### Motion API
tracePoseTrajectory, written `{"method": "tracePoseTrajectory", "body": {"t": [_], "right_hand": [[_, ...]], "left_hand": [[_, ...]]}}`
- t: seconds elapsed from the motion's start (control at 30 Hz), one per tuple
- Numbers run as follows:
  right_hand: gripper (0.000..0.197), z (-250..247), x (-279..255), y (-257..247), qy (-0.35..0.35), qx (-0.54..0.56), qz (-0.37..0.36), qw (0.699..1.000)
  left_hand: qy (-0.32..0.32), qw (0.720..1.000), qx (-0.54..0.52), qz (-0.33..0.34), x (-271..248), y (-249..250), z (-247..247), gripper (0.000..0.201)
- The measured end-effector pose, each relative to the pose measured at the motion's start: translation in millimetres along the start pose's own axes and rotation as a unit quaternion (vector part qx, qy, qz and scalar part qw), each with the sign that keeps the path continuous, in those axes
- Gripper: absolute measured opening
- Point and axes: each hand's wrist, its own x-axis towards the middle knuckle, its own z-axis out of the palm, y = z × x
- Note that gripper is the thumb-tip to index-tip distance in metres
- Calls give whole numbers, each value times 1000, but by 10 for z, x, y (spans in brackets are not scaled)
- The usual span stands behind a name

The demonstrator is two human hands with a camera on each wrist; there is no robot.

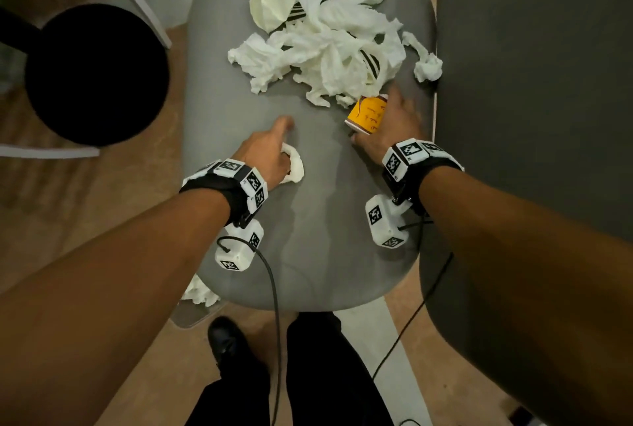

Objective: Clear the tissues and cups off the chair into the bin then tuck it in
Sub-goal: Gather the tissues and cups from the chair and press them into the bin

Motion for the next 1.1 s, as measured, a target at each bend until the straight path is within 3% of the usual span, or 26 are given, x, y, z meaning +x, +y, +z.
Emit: {"method": "tracePoseTrajectory", "body": {"t": [0.13,0.4,0.5,0.67,0.77,0.97,1.1], "right_hand": [[87,72,-185,-24,-26,-32,-12,999],[83,369,-786,-373,-88,-65,-51,993],[81,505,-1075,-570,-104,-73,-93,987],[81,830,-1591,-1090,-147,-40,-142,978],[81,1140,-1947,-1478,-178,-13,-171,969],[86,1947,-2602,-1993,-221,-19,-212,952],[71,2459,-2766,-2001,-246,-72,-203,945]], "left_hand": [[-9,1000,2,18,-173,1,-38,16],[29,994,-60,-84,-642,-225,-141,46],[45,986,-87,-132,-874,-559,-132,63],[86,973,-133,-170,-1374,-1267,-178,21],[112,964,-123,-210,-1659,-1759,-170,21],[93,947,-140,-272,-2183,-2662,153,20],[67,920,-214,-323,-2389,-3018,488,28]]}}
